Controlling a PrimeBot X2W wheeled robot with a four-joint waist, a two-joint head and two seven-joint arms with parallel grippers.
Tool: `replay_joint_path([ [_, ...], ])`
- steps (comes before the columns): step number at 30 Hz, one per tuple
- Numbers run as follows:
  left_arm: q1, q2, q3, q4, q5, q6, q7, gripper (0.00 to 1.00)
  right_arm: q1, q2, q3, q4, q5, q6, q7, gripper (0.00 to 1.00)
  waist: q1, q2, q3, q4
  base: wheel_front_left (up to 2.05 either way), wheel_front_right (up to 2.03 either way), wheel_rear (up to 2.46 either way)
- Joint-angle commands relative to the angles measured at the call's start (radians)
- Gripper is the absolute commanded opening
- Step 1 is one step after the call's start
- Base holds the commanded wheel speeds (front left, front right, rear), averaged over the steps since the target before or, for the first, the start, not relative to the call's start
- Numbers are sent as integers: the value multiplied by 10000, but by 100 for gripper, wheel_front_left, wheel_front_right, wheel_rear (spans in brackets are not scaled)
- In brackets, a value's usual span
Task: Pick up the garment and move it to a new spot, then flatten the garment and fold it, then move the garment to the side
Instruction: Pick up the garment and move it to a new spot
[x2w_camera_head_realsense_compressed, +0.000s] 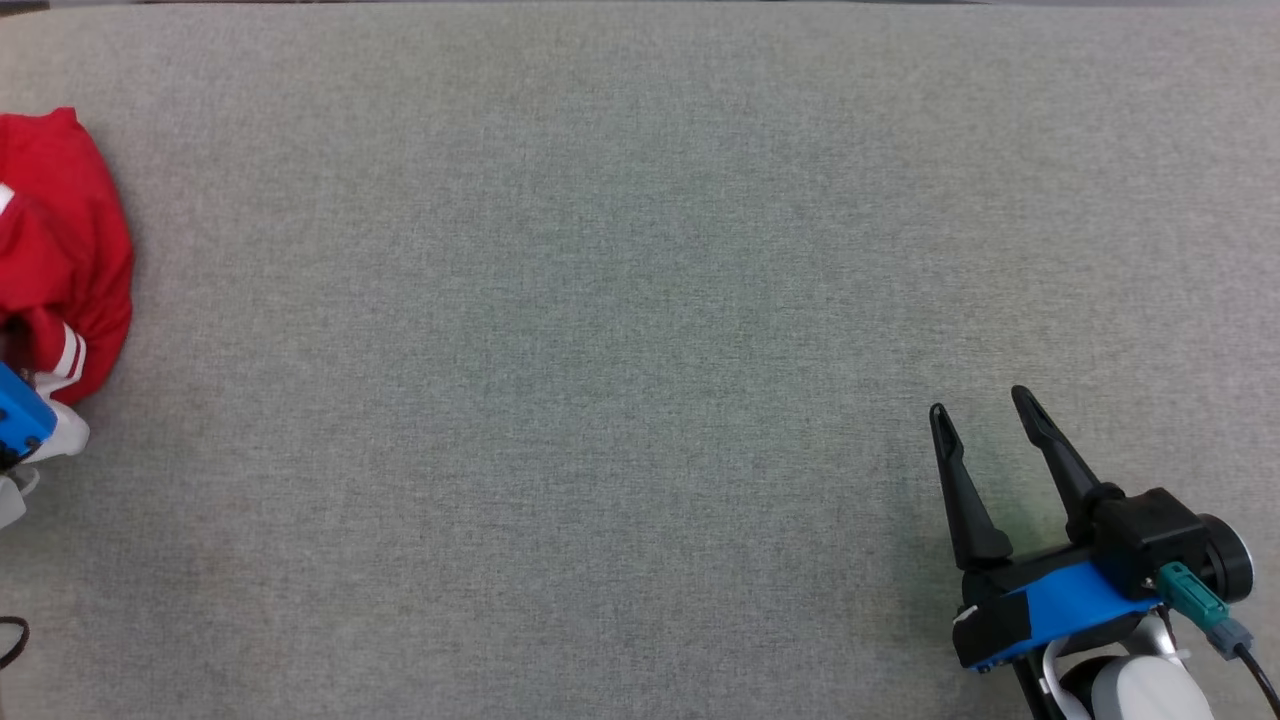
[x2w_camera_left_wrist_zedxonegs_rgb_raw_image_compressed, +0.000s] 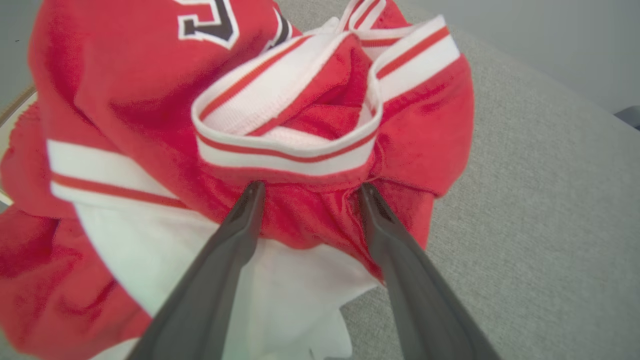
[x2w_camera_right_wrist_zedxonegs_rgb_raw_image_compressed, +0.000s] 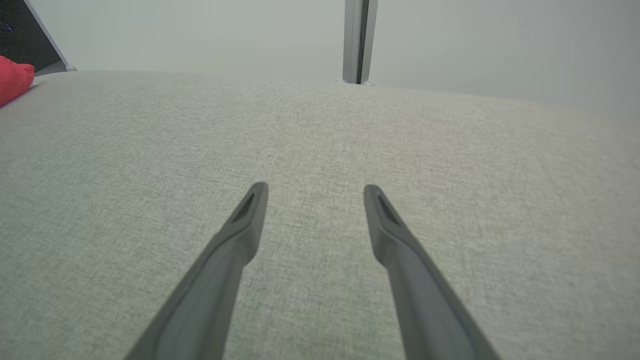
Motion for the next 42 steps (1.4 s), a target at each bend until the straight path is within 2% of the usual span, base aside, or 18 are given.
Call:
replay_joint_path([
  [1,171,69,-4,159,66,47,-187,0,66,-45,19,-26,-90,1,38,100,0,-3,-167,-179,0,0,0],
  [4,241,-73,40,452,-7,17,-448,0,166,-48,-59,-6,-90,1,65,100,0,-3,-326,-220,0,0,0],
  [8,-30,149,-36,366,99,-257,-856,0,244,-47,-111,-22,39,1,77,100,0,-3,-590,-116,0,0,0],
  [12,-457,339,-159,-71,184,-649,-1149,0,357,-45,-149,215,304,1,-81,100,0,-3,-1015,118,0,0,0],
  [21,-1708,845,-821,-1561,532,-1280,-873,0,547,-48,-193,1164,963,1,-621,100,0,-3,-2529,283,0,0,0],
  [26,-2730,480,-1436,-2486,598,-1538,-591,0,660,-48,-230,1642,1250,1,-903,100,0,-3,-3294,118,0,0,0],
  [31,-3622,-206,-1992,-3210,324,-1781,-505,0,797,-48,-255,1938,1457,1,-1067,100,0,-3,-3762,-210,0,0,0],
  [36,-4281,-917,-2386,-3714,-43,-1934,-555,0,799,-48,-175,2126,1603,1,-1166,100,0,-3,-3919,-771,0,0,0],
  [42,-4446,-1490,-2753,-4062,-386,-2015,-456,0,771,-47,-74,2250,1671,1,-1215,100,0,-3,-3878,-1581,0,0,0],
])
